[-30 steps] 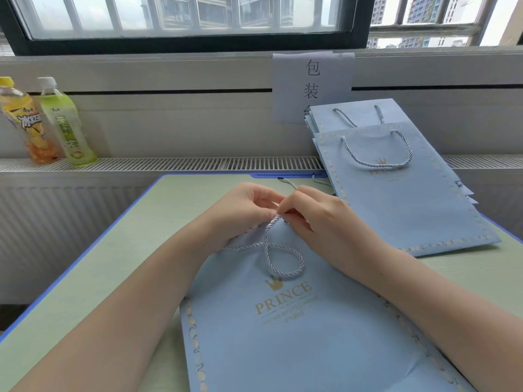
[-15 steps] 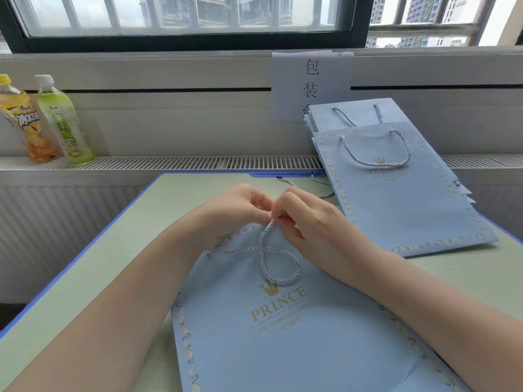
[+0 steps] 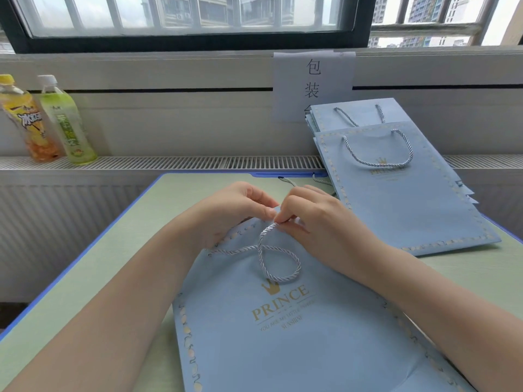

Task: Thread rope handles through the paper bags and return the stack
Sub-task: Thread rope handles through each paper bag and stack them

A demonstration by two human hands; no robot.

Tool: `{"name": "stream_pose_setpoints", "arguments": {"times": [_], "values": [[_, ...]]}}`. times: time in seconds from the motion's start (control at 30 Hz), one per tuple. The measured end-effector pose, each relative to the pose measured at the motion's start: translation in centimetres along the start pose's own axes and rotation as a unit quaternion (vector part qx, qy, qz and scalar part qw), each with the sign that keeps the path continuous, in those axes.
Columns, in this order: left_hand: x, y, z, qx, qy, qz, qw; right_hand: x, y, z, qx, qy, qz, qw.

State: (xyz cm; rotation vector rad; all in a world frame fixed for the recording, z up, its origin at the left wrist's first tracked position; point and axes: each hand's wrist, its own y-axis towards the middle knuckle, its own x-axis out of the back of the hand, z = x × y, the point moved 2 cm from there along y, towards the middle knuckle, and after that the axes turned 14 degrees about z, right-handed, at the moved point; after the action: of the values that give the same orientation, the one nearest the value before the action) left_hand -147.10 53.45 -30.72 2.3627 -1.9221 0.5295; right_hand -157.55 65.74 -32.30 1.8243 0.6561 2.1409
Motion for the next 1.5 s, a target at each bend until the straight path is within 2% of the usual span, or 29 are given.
{"name": "stream_pose_setpoints", "arguments": {"times": [0.13,0.3,0.5,0.67,0.9,1.1,1.27,1.5], "values": [[0.0,0.1,0.0,0.026,-0.085,0.029,0.996,0.3,0.0,-0.1,-0.014,0.008,0.0,1.0],[0.4,0.0,0.2,0.035,-0.104,0.057,0.992,0.2,-0.1,0.3,-0.023,-0.008,0.0,1.0],[0.7,0.1,0.7,0.04,-0.123,0.092,0.987,0.4,0.0,0.3,-0.113,0.16,0.073,0.978],[0.9,0.4,1.9,0.05,-0.125,0.143,0.98,0.4,-0.3,0.3,-0.124,0.226,0.127,0.958],[0.5,0.8,2.6,0.057,-0.107,0.186,0.975,0.1,-0.6,0.6,-0.102,0.203,0.147,0.963],[1.0,1.1,3.0,0.075,-0.078,0.182,0.977,-0.4,-0.7,0.9,-0.03,0.076,0.124,0.989],[1.3,1.2,3.1,0.087,-0.058,0.178,0.978,-0.4,-0.6,1.1,-0.007,0.064,0.125,0.99],[1.0,0.7,2.7,0.087,-0.045,0.207,0.973,-0.5,-0.3,1.2,0.009,0.081,0.07,0.994]]}}
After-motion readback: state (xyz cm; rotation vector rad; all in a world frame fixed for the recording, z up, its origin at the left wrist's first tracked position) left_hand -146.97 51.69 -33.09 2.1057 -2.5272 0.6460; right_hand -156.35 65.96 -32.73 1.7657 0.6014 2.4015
